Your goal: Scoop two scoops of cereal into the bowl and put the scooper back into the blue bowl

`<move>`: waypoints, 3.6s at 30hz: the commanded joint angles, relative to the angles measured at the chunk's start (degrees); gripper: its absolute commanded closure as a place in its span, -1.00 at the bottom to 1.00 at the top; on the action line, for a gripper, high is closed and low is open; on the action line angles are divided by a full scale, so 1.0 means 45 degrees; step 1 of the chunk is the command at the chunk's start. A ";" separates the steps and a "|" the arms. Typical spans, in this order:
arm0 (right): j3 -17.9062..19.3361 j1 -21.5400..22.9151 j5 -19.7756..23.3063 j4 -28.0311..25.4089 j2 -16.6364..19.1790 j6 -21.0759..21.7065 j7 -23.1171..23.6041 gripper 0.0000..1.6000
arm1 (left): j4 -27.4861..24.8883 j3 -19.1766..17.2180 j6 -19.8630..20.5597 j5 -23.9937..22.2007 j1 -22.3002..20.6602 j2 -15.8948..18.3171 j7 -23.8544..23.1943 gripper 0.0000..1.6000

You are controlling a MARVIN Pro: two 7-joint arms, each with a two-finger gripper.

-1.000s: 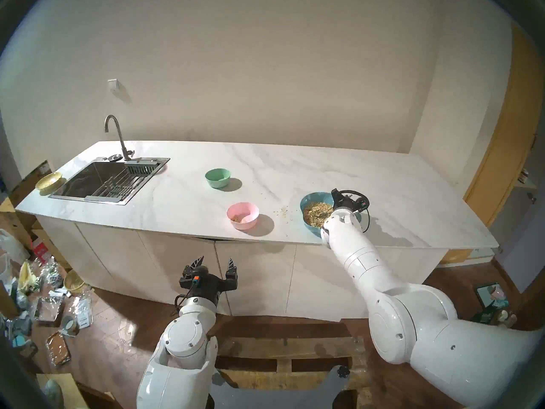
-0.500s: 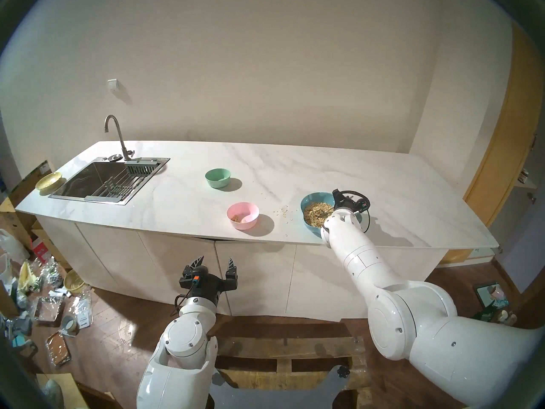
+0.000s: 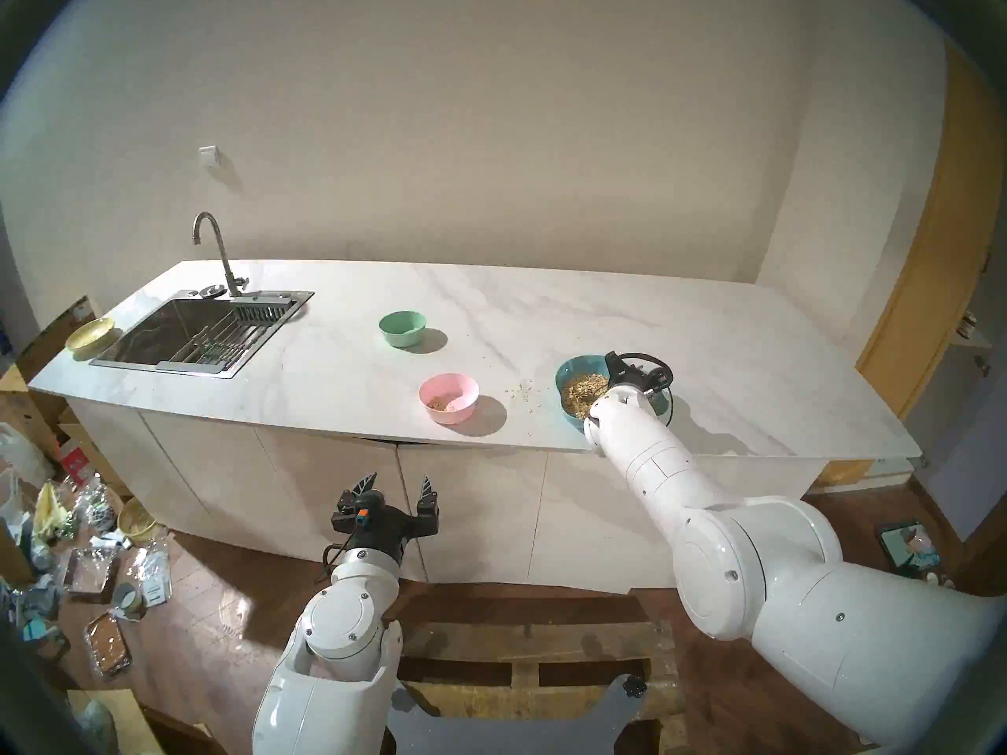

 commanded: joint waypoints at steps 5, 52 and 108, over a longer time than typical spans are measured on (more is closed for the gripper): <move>0.0036 0.0821 0.0054 0.0136 -0.0026 -0.0370 0.0430 1.00 | -0.0337 0.0032 -0.0074 -0.0026 -0.0068 0.0004 -0.0056 -1.00; 0.0692 -0.2958 0.1192 -0.7102 -0.0336 0.0787 -0.0696 1.00 | -0.0341 0.0033 -0.0073 -0.0029 -0.0066 0.0006 -0.0056 -1.00; -0.2638 -0.1589 -0.0004 -0.5473 -0.2962 -0.0169 -0.2157 1.00 | -0.0329 0.0033 -0.0077 -0.0025 -0.0073 0.0004 -0.0050 -1.00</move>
